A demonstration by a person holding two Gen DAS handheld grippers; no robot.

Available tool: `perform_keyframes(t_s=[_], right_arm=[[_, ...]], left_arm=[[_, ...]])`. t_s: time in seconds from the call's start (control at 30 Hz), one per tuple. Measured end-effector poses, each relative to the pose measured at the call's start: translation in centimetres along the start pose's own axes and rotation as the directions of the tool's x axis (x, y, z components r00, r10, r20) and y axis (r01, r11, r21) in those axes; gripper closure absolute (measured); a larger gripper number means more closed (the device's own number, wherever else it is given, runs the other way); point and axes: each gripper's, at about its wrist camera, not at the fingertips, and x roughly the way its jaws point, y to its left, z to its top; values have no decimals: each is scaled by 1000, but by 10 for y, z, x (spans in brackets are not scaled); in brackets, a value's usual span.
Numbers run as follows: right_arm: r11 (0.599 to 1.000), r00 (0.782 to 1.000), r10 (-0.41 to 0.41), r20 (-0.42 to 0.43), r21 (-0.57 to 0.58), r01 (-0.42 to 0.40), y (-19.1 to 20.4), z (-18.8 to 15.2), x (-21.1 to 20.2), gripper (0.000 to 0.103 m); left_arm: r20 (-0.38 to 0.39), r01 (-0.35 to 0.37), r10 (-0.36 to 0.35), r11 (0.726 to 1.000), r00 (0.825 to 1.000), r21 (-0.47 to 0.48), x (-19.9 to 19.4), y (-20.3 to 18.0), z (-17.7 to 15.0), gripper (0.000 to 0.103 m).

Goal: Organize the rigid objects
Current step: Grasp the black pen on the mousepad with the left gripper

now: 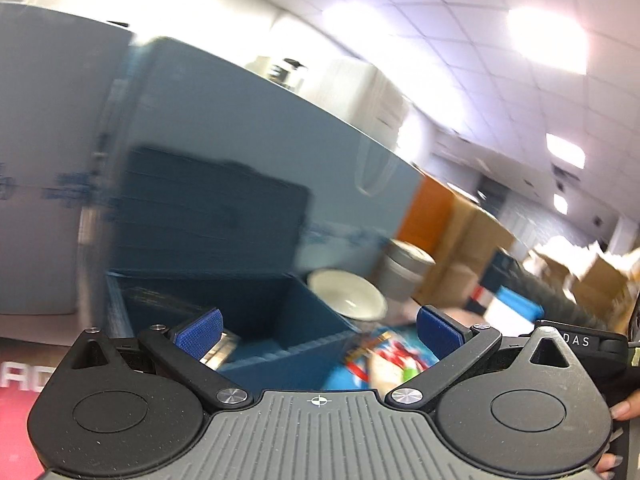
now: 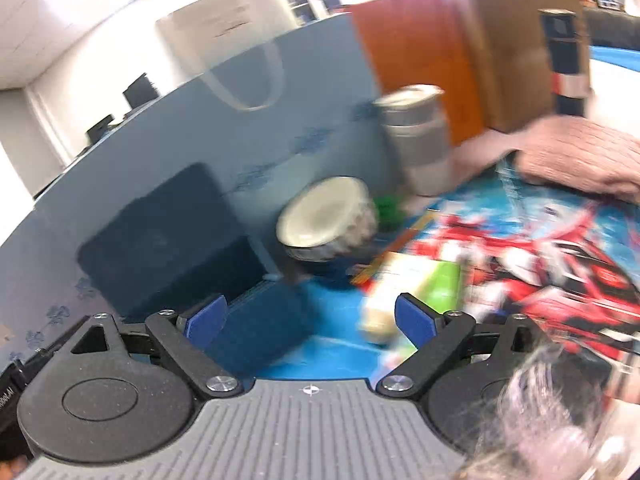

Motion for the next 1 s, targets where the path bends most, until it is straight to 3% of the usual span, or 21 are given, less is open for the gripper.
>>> perform_keyframes(t_s=[0.17, 0.23, 0.37, 0.4, 0.47, 0.57, 0.7, 0.83, 0.9, 1.0], right_arm=[[998, 1000, -17, -8, 58, 18, -55, -17, -15, 11], [997, 1000, -20, -5, 81, 20, -73, -25, -17, 11], [982, 999, -33, -4, 183, 33, -110, -34, -18, 11], [977, 999, -36, -5, 212, 36, -119, -36, -19, 11], [965, 999, -37, -2, 260, 37, -138, -40, -22, 11], [947, 999, -46, 18, 318, 38, -158, -44, -28, 11], [936, 999, -31, 25, 351, 21, -173, -48, -30, 11], [930, 1000, -20, 21, 368, 11, -181, -52, -33, 11], [929, 1000, -17, 19, 370, 9, -184, -53, -34, 11], [927, 1000, -27, 15, 374, 20, -189, -54, -33, 11]], left_arm=[[-3, 23, -23, 995, 1000, 95, 19, -43, -24, 0], [-29, 36, -32, 987, 999, 158, 28, -64, -38, 0], [-135, 140, -109, 958, 985, 250, 48, -94, -65, 1], [-169, 170, -126, 947, 978, 274, 51, -103, -72, 4], [-235, 257, -180, 897, 955, 359, 56, -126, -87, 13], [-329, 340, -203, 832, 922, 439, 68, -160, -105, 23], [-470, 419, -197, 799, 860, 432, 99, -186, -121, 47], [-560, 396, -151, 850, 814, 347, 135, -188, -123, 63], [-557, 367, -136, 871, 819, 327, 142, -186, -117, 80], [-565, 345, -120, 886, 816, 310, 148, -182, -112, 94]])
